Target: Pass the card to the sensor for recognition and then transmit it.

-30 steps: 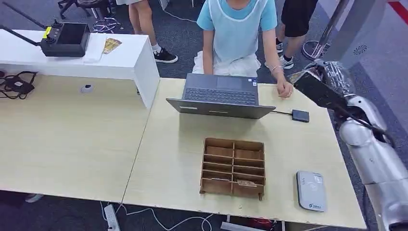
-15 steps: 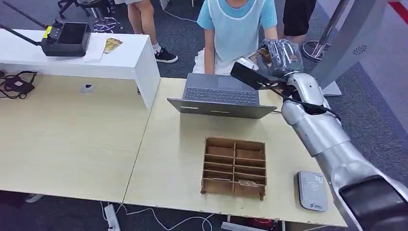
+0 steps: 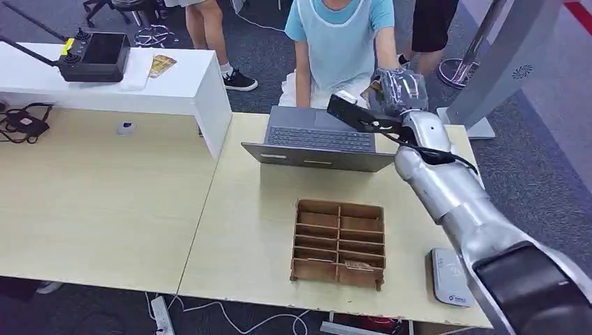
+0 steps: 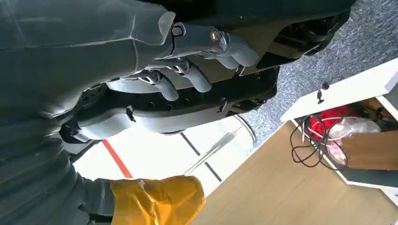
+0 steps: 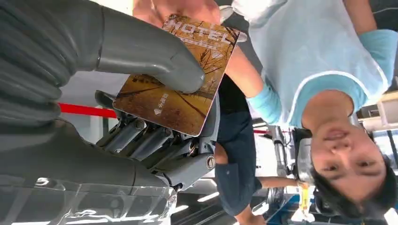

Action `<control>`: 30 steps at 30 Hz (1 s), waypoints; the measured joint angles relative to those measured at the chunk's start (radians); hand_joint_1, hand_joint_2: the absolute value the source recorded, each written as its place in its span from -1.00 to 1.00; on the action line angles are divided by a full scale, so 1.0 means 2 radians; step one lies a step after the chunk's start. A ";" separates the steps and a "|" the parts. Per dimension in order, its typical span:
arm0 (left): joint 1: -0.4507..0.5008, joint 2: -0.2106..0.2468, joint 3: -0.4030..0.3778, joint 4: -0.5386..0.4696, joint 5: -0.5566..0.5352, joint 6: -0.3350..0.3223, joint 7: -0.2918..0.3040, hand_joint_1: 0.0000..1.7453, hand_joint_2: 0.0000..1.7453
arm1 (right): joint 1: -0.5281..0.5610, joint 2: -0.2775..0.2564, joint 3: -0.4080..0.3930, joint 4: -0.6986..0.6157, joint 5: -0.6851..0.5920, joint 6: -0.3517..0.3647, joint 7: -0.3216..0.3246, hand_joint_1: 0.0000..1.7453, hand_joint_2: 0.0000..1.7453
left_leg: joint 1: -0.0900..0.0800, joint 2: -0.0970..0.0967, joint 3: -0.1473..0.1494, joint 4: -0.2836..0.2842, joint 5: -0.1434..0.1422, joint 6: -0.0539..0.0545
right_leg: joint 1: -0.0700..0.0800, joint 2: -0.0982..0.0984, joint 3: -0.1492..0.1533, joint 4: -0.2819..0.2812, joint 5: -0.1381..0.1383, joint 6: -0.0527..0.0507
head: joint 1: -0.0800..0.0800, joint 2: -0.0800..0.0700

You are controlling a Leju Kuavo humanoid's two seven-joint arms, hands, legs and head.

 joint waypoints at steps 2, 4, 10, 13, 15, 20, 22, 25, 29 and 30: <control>0.000 -0.001 0.000 0.000 0.000 0.000 0.000 -1.00 1.00 | 0.000 0.001 0.000 0.006 0.002 -0.001 0.000 1.00 1.00 | 0.000 0.000 0.000 0.000 0.000 0.000 | 0.000 0.000 0.000 0.000 0.000 0.000 | 0.000 0.000; 0.000 -0.001 0.000 0.000 0.000 0.000 0.000 -1.00 1.00 | 0.000 0.002 0.000 0.010 0.002 -0.001 0.000 1.00 1.00 | 0.000 0.000 0.000 0.000 0.000 0.000 | 0.000 0.000 0.000 0.000 0.000 0.000 | 0.000 0.000; 0.000 -0.001 0.000 0.000 0.000 0.001 0.000 -1.00 1.00 | -0.001 0.003 -0.001 0.018 0.007 -0.001 0.000 -0.38 1.00 | 0.000 0.000 0.000 0.000 0.000 0.000 | 0.000 0.000 0.000 0.000 0.000 0.000 | 0.000 0.000; 0.000 -0.001 0.000 0.000 0.000 0.001 0.000 -1.00 1.00 | -0.001 0.003 -0.001 0.022 0.014 -0.003 0.002 -1.00 1.00 | 0.000 0.000 0.000 0.000 0.000 0.000 | 0.000 0.000 0.000 0.000 0.000 0.000 | 0.000 0.000; 0.000 -0.001 0.000 0.000 0.000 0.001 0.000 -1.00 1.00 | -0.001 0.004 -0.001 0.023 0.020 -0.011 0.006 -1.00 1.00 | 0.000 0.000 0.000 0.000 0.000 0.000 | 0.000 0.000 0.000 0.000 0.000 0.000 | 0.000 0.000; 0.000 -0.001 0.000 0.000 0.000 0.001 0.000 -1.00 1.00 | 0.000 0.004 -0.011 0.023 0.022 -0.045 0.005 -1.00 1.00 | 0.000 0.000 0.000 0.000 0.000 0.000 | 0.000 0.000 0.000 0.000 0.000 0.000 | 0.000 0.000; 0.000 -0.001 0.000 0.000 0.000 0.001 0.000 -1.00 1.00 | 0.005 0.004 -0.022 0.018 0.010 -0.068 -0.003 -1.00 1.00 | 0.000 0.000 0.000 0.000 0.000 0.000 | 0.000 0.000 0.000 0.000 0.000 0.000 | 0.000 0.000; 0.000 -0.001 0.000 0.000 0.000 0.001 0.000 -1.00 1.00 | 0.016 0.003 -0.044 0.001 -0.009 -0.096 -0.017 -1.00 1.00 | 0.000 0.000 0.000 0.000 0.000 0.000 | 0.000 0.000 0.000 0.000 0.000 0.000 | 0.000 0.000; 0.001 0.000 0.000 0.000 0.000 0.001 0.000 -1.00 1.00 | 0.048 0.000 -0.082 -0.045 -0.061 -0.131 -0.056 -1.00 1.00 | 0.000 0.000 0.000 0.000 0.000 0.000 | 0.000 0.000 0.000 0.000 0.000 0.000 | 0.000 0.000; 0.001 0.000 0.000 0.000 0.000 0.001 0.000 -1.00 1.00 | 0.058 0.000 -0.093 -0.062 -0.085 -0.134 -0.070 -1.00 1.00 | 0.000 0.000 0.000 0.000 0.000 0.000 | 0.000 0.000 0.000 0.000 0.000 0.000 | 0.000 0.000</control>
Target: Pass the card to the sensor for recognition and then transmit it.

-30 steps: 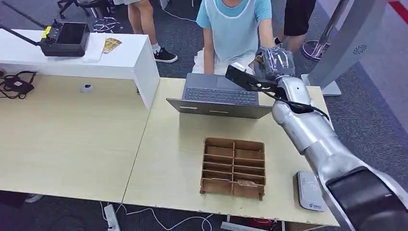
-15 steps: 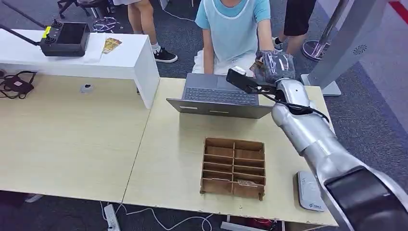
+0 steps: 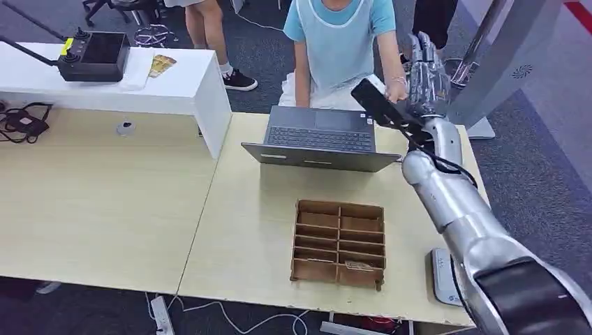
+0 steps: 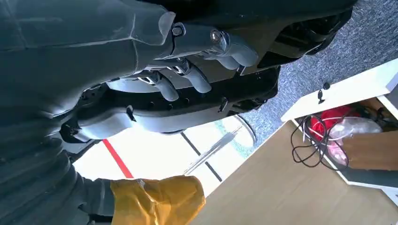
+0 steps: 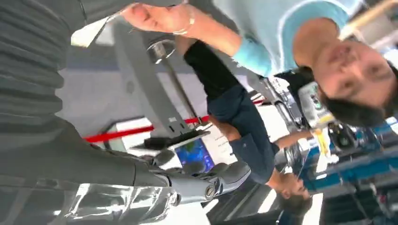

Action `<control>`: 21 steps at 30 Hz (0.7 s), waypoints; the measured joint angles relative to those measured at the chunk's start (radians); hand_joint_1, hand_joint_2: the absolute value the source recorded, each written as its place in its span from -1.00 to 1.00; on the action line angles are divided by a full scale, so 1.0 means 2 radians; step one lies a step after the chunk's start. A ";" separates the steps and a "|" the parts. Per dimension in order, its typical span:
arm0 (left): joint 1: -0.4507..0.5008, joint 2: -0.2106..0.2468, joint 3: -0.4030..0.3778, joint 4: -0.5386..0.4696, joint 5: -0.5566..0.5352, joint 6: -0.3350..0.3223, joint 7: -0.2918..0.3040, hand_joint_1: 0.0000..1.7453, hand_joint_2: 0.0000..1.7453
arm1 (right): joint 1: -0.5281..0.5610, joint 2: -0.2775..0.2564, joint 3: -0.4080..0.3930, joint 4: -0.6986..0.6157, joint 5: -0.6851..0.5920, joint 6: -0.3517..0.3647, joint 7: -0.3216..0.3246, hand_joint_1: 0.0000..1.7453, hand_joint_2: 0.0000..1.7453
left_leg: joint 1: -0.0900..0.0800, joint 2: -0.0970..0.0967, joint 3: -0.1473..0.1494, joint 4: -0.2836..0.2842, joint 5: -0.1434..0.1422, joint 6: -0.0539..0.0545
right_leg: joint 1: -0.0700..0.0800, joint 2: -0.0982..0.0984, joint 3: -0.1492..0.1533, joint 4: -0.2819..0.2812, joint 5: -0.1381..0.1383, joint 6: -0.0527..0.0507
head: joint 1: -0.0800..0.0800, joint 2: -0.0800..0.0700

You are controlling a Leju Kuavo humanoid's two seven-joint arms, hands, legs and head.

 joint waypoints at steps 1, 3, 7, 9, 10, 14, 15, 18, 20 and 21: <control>0.000 0.000 0.000 0.000 0.000 0.000 0.000 -1.00 1.00 | 0.013 0.000 -0.012 -0.017 -0.021 -0.002 -0.011 -1.00 1.00 | 0.000 0.000 0.000 0.000 0.000 0.000 | 0.000 0.000 0.000 0.000 0.000 0.000 | 0.000 0.000; 0.000 0.000 0.000 0.000 0.001 0.000 0.000 -1.00 1.00 | 0.039 0.000 -0.035 -0.055 -0.059 0.002 -0.030 -1.00 1.00 | 0.000 0.000 0.000 0.000 0.000 0.000 | 0.000 0.000 0.000 0.000 0.000 0.000 | -0.001 0.000; 0.003 0.001 0.001 0.000 0.014 0.004 -0.005 -1.00 1.00 | 0.104 0.001 -0.078 -0.139 -0.190 0.047 -0.078 -1.00 1.00 | 0.000 0.000 0.000 0.000 0.000 0.000 | 0.000 -0.001 0.000 0.000 0.000 0.000 | 0.000 0.000; 0.005 0.002 0.002 0.000 0.034 0.007 -0.009 -1.00 1.00 | 0.138 0.004 -0.100 -0.180 -0.281 0.088 -0.091 -1.00 1.00 | 0.000 0.000 0.000 0.000 0.000 0.000 | 0.000 -0.001 0.000 0.000 0.000 0.000 | 0.000 0.000; 0.007 0.002 0.003 0.000 0.049 0.009 -0.010 -1.00 1.00 | 0.154 0.005 -0.110 -0.200 -0.324 0.110 -0.094 -1.00 1.00 | 0.000 0.000 0.000 0.000 -0.001 0.000 | 0.000 0.000 0.000 0.000 0.000 0.000 | 0.000 0.000; 0.013 0.005 0.007 0.000 0.106 0.018 -0.015 -1.00 1.00 | 0.215 0.004 -0.143 -0.262 -0.442 0.177 -0.112 -1.00 1.00 | 0.000 0.000 0.000 0.000 -0.001 0.000 | 0.000 -0.001 0.000 0.000 0.000 0.000 | 0.000 0.000; 0.015 0.005 0.007 0.000 0.119 0.019 -0.016 -1.00 1.00 | 0.228 0.003 -0.150 -0.274 -0.456 0.185 -0.114 -1.00 1.00 | 0.000 0.000 0.000 0.000 -0.001 0.000 | 0.000 -0.001 0.000 0.000 -0.001 0.000 | 0.000 0.000; 0.017 0.005 0.012 0.001 0.160 0.024 -0.021 -1.00 1.00 | 0.272 -0.008 -0.175 -0.315 -0.506 0.216 -0.122 -1.00 1.00 | 0.000 0.000 0.000 0.000 -0.001 0.000 | 0.000 -0.001 0.000 0.000 -0.001 0.000 | 0.000 0.000; 0.018 0.006 0.017 0.003 0.188 0.027 -0.021 -1.00 1.00 | 0.301 -0.016 -0.191 -0.334 -0.521 0.227 -0.127 -1.00 1.00 | 0.000 0.000 0.000 0.000 -0.001 0.000 | 0.000 -0.001 0.000 0.000 -0.001 0.000 | 0.000 0.000; 0.018 0.006 0.018 0.003 0.207 0.032 -0.019 -1.00 1.00 | 0.317 -0.020 -0.199 -0.343 -0.529 0.234 -0.129 -1.00 1.00 | 0.000 0.000 -0.001 0.000 -0.001 0.000 | 0.000 -0.001 0.000 0.000 -0.001 0.000 | 0.000 0.000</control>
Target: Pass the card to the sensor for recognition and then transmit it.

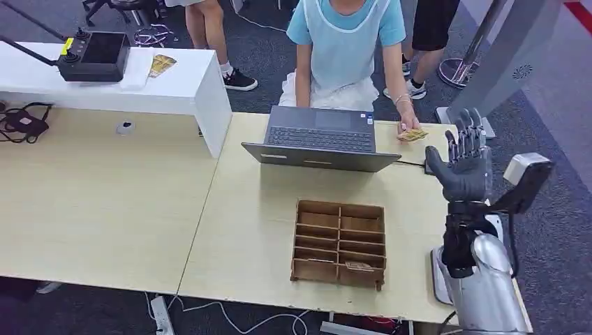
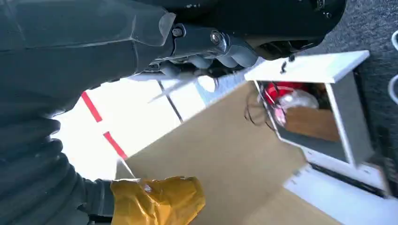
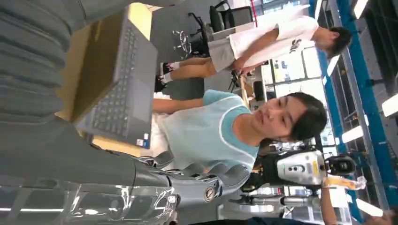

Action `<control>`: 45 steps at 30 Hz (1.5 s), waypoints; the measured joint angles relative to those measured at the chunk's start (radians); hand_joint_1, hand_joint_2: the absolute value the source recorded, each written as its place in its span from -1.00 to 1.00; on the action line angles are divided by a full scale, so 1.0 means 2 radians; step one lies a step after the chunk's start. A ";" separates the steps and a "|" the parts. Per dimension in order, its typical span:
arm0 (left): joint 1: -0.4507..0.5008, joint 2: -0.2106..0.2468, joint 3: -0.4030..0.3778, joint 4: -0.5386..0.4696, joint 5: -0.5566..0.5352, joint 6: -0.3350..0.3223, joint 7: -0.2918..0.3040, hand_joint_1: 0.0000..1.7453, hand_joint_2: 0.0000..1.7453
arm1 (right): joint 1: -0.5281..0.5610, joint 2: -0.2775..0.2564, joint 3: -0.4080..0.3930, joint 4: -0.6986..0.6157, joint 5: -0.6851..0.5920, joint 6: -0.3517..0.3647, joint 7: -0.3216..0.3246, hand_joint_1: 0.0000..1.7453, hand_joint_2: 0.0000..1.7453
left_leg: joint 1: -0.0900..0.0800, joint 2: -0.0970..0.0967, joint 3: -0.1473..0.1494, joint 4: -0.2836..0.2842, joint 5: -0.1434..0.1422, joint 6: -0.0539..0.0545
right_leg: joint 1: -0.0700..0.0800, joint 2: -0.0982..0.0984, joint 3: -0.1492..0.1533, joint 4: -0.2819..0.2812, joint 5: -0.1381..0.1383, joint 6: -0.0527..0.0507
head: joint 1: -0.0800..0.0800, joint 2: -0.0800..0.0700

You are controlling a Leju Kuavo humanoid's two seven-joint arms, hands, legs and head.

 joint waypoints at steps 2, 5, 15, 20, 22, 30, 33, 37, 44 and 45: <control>0.001 0.000 0.004 0.000 0.043 0.011 0.005 -1.00 1.00 | 0.030 -0.007 -0.014 -0.015 -0.010 0.015 -0.001 -1.00 1.00 | 0.000 0.000 0.000 0.000 0.000 0.000 | 0.000 0.000 0.000 0.000 0.000 0.000 | 0.000 0.000; 0.006 0.000 0.008 0.003 0.140 0.021 0.006 -1.00 1.00 | 0.079 -0.010 -0.028 -0.028 -0.016 0.050 -0.003 -1.00 1.00 | 0.000 0.000 0.000 0.000 -0.001 0.000 | 0.000 0.000 0.000 0.000 0.000 0.000 | 0.000 0.000; 0.020 -0.002 0.014 0.008 0.363 0.026 0.006 -1.00 1.00 | 0.223 0.017 -0.020 -0.060 0.017 0.084 -0.053 -1.00 1.00 | 0.000 0.000 0.000 0.000 -0.001 -0.001 | 0.000 0.000 0.000 0.000 -0.002 -0.001 | 0.000 0.000; 0.020 -0.002 0.015 0.008 0.363 0.026 0.002 -1.00 1.00 | 0.257 0.033 0.000 -0.068 0.044 0.077 -0.065 -1.00 1.00 | 0.000 0.000 0.000 0.000 -0.001 -0.001 | 0.000 0.000 0.000 0.000 -0.002 -0.001 | 0.000 0.000; 0.020 -0.002 0.015 0.008 0.363 0.027 0.001 -1.00 1.00 | 0.262 0.035 0.009 -0.069 0.071 0.059 -0.076 -1.00 1.00 | 0.000 0.000 0.000 0.000 -0.001 -0.001 | 0.000 0.000 0.000 0.000 -0.002 -0.001 | 0.000 0.000; 0.020 -0.002 0.021 0.008 0.363 0.027 0.004 -1.00 1.00 | 0.281 0.034 0.045 -0.083 0.284 -0.103 -0.099 -1.00 1.00 | 0.000 0.000 0.000 0.000 -0.001 -0.001 | 0.000 0.000 0.000 0.000 -0.002 -0.001 | 0.000 0.000; 0.020 -0.002 0.021 0.008 0.363 0.027 0.004 -1.00 1.00 | 0.281 0.034 0.045 -0.083 0.284 -0.103 -0.099 -1.00 1.00 | 0.000 0.000 0.000 0.000 -0.001 -0.001 | 0.000 0.000 0.000 0.000 -0.002 -0.001 | 0.000 0.000; 0.020 -0.002 0.024 0.008 0.363 0.026 0.005 -1.00 1.00 | 0.290 0.028 0.058 -0.083 0.373 -0.180 -0.088 -1.00 1.00 | 0.000 0.000 0.000 0.000 -0.002 -0.001 | 0.000 0.000 0.000 0.000 -0.002 -0.001 | 0.000 0.000; 0.021 -0.003 0.025 0.008 0.363 0.023 0.015 -1.00 1.00 | 0.311 -0.012 0.108 -0.077 0.661 -0.335 0.020 -1.00 1.00 | 0.000 0.000 0.000 0.000 -0.002 -0.001 | 0.000 0.000 0.000 0.000 -0.002 -0.001 | 0.000 0.000; 0.021 -0.003 0.025 0.008 0.363 0.022 0.015 -1.00 1.00 | 0.312 -0.014 0.109 -0.077 0.676 -0.335 0.024 -1.00 1.00 | 0.000 0.000 0.000 0.000 -0.002 -0.001 | 0.000 0.000 0.000 0.000 -0.002 -0.001 | 0.000 0.000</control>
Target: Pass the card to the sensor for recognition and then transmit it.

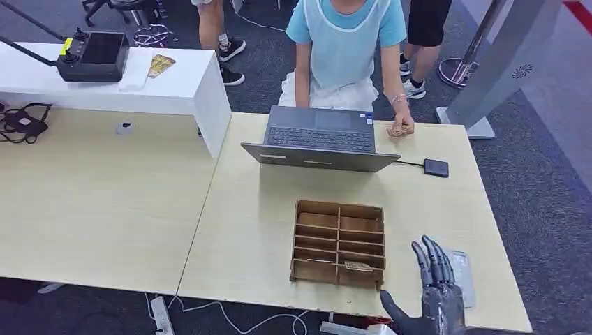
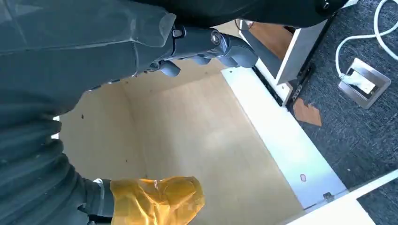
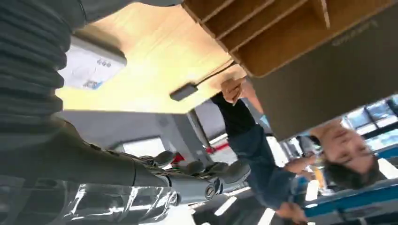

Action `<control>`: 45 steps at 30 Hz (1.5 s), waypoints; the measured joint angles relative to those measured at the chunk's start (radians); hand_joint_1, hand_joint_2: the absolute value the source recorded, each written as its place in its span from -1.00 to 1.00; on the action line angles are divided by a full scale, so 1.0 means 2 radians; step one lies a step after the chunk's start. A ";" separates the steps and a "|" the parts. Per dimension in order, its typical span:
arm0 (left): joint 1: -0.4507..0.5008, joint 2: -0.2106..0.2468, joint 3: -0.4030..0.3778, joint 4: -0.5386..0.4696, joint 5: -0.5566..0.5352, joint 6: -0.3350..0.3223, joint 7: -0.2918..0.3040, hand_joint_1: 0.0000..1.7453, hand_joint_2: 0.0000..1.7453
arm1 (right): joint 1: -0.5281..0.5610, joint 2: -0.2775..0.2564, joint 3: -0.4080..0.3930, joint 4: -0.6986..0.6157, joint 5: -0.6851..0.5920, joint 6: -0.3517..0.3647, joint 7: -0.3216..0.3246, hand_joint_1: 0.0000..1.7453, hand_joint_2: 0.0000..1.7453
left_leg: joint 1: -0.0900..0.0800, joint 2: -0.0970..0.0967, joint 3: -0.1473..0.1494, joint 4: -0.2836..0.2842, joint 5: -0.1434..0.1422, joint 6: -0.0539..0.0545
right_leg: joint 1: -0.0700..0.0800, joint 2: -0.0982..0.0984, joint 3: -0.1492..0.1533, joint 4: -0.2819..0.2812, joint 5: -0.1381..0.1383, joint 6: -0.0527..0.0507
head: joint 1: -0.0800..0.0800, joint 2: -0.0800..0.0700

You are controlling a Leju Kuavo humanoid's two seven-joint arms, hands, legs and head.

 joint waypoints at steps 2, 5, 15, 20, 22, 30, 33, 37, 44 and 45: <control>0.000 0.000 0.000 0.000 0.000 0.000 0.000 -1.00 1.00 | 0.001 -0.001 0.001 0.001 0.028 -0.001 0.009 -1.00 1.00 | 0.000 0.000 0.000 0.000 0.000 0.000 | 0.000 0.000 0.000 0.000 0.000 0.000 | 0.000 0.000; 0.000 0.000 0.000 0.000 0.000 0.000 0.002 -1.00 1.00 | 0.005 -0.004 0.002 0.001 0.129 -0.001 0.045 -1.00 1.00 | 0.000 0.000 0.000 0.000 0.000 0.000 | 0.000 0.000 0.000 0.000 0.000 0.000 | 0.000 0.000; 0.000 -0.001 0.000 0.000 0.000 0.000 0.006 -1.00 1.00 | -0.035 -0.055 0.060 0.009 0.212 -0.002 0.175 -1.00 1.00 | 0.000 0.000 0.000 0.000 0.000 0.000 | 0.000 0.001 0.000 0.000 0.000 0.000 | 0.000 0.000; 0.000 -0.001 0.000 0.000 0.000 0.000 0.006 -1.00 1.00 | -0.059 -0.079 0.077 0.020 0.212 -0.002 0.207 -1.00 1.00 | 0.000 0.000 0.000 0.000 0.000 0.000 | 0.000 0.001 0.000 0.000 0.000 0.000 | 0.000 0.000; 0.000 -0.001 0.001 0.000 0.000 0.000 0.006 -1.00 1.00 | -0.068 -0.085 0.087 0.026 0.212 -0.002 0.227 -1.00 1.00 | 0.000 0.000 0.000 0.000 0.000 0.000 | 0.000 0.001 0.000 0.000 0.000 0.000 | 0.000 0.000; 0.000 -0.002 0.008 0.000 0.000 0.001 0.007 -1.00 1.00 | -0.096 -0.106 0.143 0.068 0.212 -0.002 0.298 -1.00 1.00 | 0.000 0.000 0.000 0.000 0.000 0.000 | 0.000 0.000 0.000 0.000 0.000 0.000 | 0.000 0.000; 0.000 -0.003 0.011 0.000 0.000 0.001 0.007 -1.00 1.00 | -0.101 -0.112 0.168 0.085 0.212 -0.002 0.310 -1.00 1.00 | 0.000 0.000 0.000 0.000 0.000 0.000 | 0.000 0.000 0.000 0.000 0.000 0.000 | 0.000 0.000; 0.000 -0.003 0.015 0.000 0.000 0.002 0.007 -1.00 1.00 | -0.103 -0.112 0.184 0.110 0.212 -0.002 0.304 -1.00 1.00 | 0.000 0.000 0.000 0.000 0.000 0.000 | 0.000 0.000 0.000 0.000 0.000 0.000 | 0.000 0.000; 0.000 -0.003 0.017 0.000 0.000 0.002 0.007 -1.00 1.00 | -0.108 -0.108 0.192 0.127 0.192 -0.002 0.263 -1.00 1.00 | 0.000 0.000 0.000 0.000 0.000 0.000 | 0.000 0.000 0.000 0.000 0.000 0.000 | 0.000 0.000; 0.000 -0.003 0.017 0.000 0.000 0.002 0.007 -1.00 1.00 | -0.108 -0.106 0.192 0.129 0.191 -0.002 0.259 -1.00 1.00 | 0.000 0.000 0.000 0.000 0.000 0.000 | 0.000 0.000 0.000 0.000 0.000 0.000 | 0.000 0.000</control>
